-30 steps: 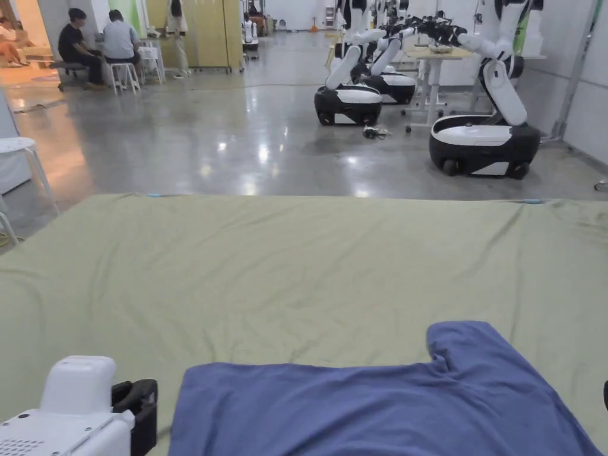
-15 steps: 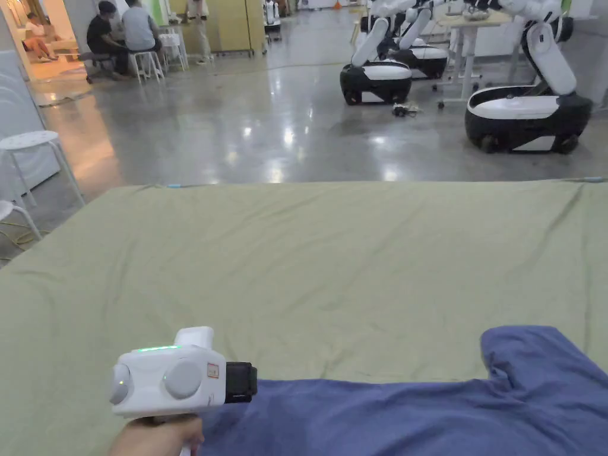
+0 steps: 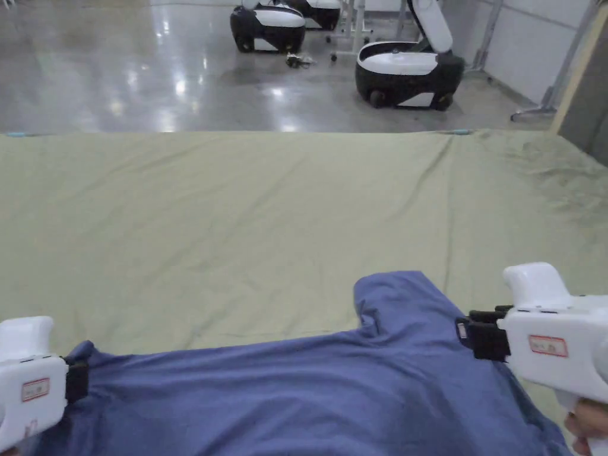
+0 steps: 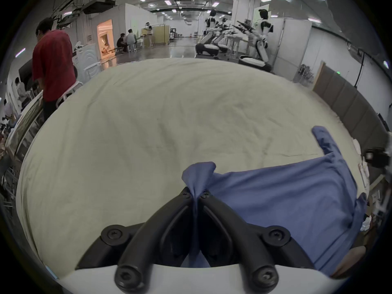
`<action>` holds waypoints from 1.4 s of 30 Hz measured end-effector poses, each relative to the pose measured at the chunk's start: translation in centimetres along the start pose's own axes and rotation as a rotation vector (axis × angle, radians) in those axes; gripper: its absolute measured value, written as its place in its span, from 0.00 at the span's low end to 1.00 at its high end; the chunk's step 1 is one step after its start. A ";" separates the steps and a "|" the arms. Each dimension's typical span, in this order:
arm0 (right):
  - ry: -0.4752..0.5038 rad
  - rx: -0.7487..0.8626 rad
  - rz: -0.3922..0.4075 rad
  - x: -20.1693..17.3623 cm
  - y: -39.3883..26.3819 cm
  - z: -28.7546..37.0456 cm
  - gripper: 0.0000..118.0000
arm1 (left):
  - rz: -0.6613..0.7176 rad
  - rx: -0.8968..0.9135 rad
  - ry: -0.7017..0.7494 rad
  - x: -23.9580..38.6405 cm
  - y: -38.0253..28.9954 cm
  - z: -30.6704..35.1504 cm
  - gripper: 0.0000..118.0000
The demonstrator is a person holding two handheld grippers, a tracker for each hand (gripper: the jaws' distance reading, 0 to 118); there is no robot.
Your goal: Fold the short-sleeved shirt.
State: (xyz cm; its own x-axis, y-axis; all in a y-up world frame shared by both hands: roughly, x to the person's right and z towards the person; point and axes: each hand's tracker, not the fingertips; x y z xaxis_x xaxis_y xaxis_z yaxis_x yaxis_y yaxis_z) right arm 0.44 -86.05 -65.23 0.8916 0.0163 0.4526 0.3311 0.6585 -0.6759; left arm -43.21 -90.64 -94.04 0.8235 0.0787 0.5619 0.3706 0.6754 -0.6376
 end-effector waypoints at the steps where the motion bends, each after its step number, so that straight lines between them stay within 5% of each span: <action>1: 0.001 -0.032 0.006 0.8 0.7 -1.8 0.82 | -0.003 -0.003 0.003 0.0 0.1 0.4 0.00; 4: -0.014 -0.050 -0.029 2.5 2.4 -6.5 0.91 | -0.049 0.011 -0.008 0.7 0.2 1.2 0.00; 9: -0.050 -0.168 -0.127 3.8 1.5 -12.3 0.88 | -0.069 -0.012 -0.013 0.3 0.2 0.6 0.00; 10: -0.051 -0.201 -0.144 3.7 0.9 -12.9 0.81 | -0.068 -0.016 -0.015 0.6 0.2 0.6 0.00; 11: -0.029 -0.264 -0.158 3.6 0.2 -13.7 0.58 | -0.067 -0.021 -0.016 0.7 0.2 0.6 0.00; 13: -0.069 -0.147 -0.083 2.4 -0.3 -12.1 0.53 | -0.069 -0.030 -0.025 0.4 0.1 0.7 0.00; 16: -0.061 -0.151 -0.053 2.0 0.2 -11.0 0.01 | -0.083 -0.032 -0.028 0.3 0.3 1.1 0.00; 23: -0.031 -0.051 -0.132 2.5 1.9 -6.1 0.01 | -0.064 0.009 -0.044 1.5 1.4 4.2 0.00; 42: -0.015 0.261 -0.091 1.8 5.1 8.8 0.01 | -0.029 0.240 -0.119 1.1 5.7 13.4 0.00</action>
State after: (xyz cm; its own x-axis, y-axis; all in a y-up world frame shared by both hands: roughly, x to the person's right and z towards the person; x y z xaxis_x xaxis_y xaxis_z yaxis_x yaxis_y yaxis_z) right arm 1.03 -76.05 -62.73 0.8564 -0.0421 0.5146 0.3171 0.8295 -0.4598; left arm -45.99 -76.84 -90.01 0.7523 0.1334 0.6451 0.2689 0.8318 -0.4856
